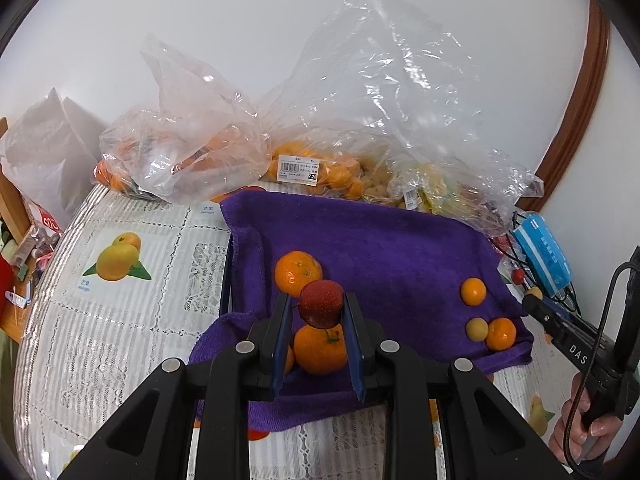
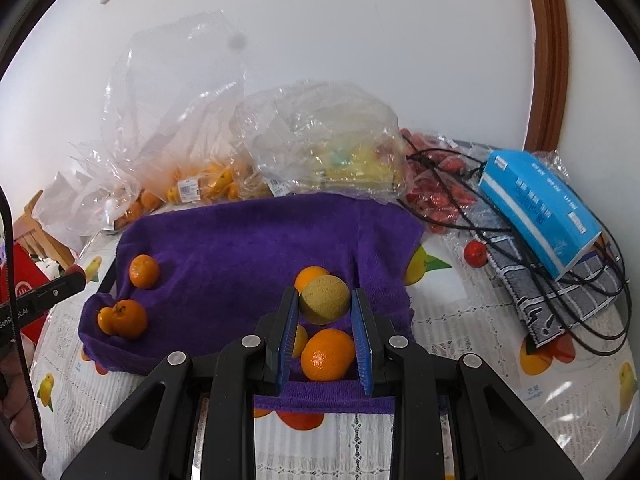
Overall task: Organize fruits
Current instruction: 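Lower both fruits onto the towel and open both tools, then withdraw both tools and move the right tool down to an orange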
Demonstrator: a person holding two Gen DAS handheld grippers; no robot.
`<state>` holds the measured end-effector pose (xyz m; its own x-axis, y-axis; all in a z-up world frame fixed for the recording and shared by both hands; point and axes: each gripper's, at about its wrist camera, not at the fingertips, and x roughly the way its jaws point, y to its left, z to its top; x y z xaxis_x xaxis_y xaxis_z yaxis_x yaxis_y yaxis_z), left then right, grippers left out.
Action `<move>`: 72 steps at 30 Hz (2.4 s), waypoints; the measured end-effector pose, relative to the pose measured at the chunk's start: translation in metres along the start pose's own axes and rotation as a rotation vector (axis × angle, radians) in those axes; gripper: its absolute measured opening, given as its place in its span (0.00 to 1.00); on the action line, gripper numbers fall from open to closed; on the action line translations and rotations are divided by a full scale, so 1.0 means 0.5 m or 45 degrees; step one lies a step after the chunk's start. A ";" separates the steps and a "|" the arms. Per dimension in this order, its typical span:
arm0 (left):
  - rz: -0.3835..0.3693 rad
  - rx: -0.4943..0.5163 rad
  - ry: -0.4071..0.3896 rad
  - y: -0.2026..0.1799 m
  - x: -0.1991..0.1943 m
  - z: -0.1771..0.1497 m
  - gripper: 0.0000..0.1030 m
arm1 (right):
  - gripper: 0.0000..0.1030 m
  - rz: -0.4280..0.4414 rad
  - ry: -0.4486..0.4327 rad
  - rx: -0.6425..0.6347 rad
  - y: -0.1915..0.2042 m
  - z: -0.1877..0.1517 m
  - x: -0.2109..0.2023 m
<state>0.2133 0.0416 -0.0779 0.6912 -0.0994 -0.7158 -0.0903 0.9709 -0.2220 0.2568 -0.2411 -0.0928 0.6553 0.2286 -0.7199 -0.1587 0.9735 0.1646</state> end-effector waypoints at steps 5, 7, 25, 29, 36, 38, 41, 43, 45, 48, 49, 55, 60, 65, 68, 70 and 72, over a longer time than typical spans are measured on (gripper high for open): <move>0.004 0.002 0.018 0.001 0.026 0.006 0.23 | 0.26 0.000 0.025 0.003 -0.002 -0.003 0.032; 0.004 0.003 0.024 -0.001 0.038 0.009 0.23 | 0.26 0.002 0.034 0.007 -0.004 -0.002 0.044; 0.030 -0.017 0.108 0.001 0.115 0.016 0.23 | 0.26 0.022 0.112 -0.007 -0.004 -0.011 0.116; 0.033 -0.022 0.140 0.001 0.129 0.014 0.23 | 0.26 0.026 0.129 -0.015 -0.003 -0.015 0.125; 0.045 -0.028 0.168 -0.004 0.142 0.010 0.23 | 0.26 0.025 0.124 -0.034 -0.002 -0.014 0.124; 0.047 -0.028 0.176 -0.006 0.144 0.008 0.23 | 0.28 0.027 0.123 -0.040 -0.001 -0.015 0.120; 0.050 -0.035 0.183 -0.008 0.140 0.007 0.23 | 0.41 -0.015 0.088 -0.087 0.010 -0.014 0.105; 0.055 -0.034 0.185 -0.011 0.132 0.007 0.24 | 0.47 -0.014 0.064 -0.120 0.018 -0.013 0.093; 0.064 -0.033 0.185 -0.012 0.121 0.008 0.27 | 0.52 -0.009 0.049 -0.132 0.025 -0.013 0.079; 0.061 -0.033 0.165 -0.015 0.093 0.009 0.29 | 0.59 -0.018 0.040 -0.145 0.032 -0.013 0.056; 0.060 -0.032 0.159 -0.015 0.081 0.009 0.33 | 0.60 -0.023 0.040 -0.144 0.034 -0.013 0.048; 0.041 -0.035 0.111 -0.022 -0.004 -0.003 0.42 | 0.66 -0.036 0.045 -0.107 0.033 -0.018 -0.020; 0.026 -0.011 0.051 -0.029 -0.089 -0.030 0.42 | 0.72 -0.105 0.006 -0.094 0.044 -0.029 -0.094; 0.034 0.004 -0.042 -0.037 -0.163 -0.071 0.42 | 0.76 -0.186 -0.043 -0.103 0.054 -0.053 -0.170; 0.074 0.029 -0.063 -0.042 -0.196 -0.097 0.42 | 0.81 -0.178 -0.092 -0.076 0.054 -0.077 -0.214; 0.076 0.035 -0.061 -0.042 -0.213 -0.115 0.42 | 0.81 -0.181 -0.095 -0.063 0.053 -0.090 -0.234; 0.059 0.028 -0.051 -0.038 -0.226 -0.132 0.42 | 0.81 -0.162 -0.092 -0.066 0.057 -0.105 -0.250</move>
<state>0.0896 0.0199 -0.0364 0.7147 -0.0457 -0.6979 -0.1073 0.9789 -0.1740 0.1313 -0.2423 -0.0336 0.7236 0.1048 -0.6822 -0.1074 0.9935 0.0387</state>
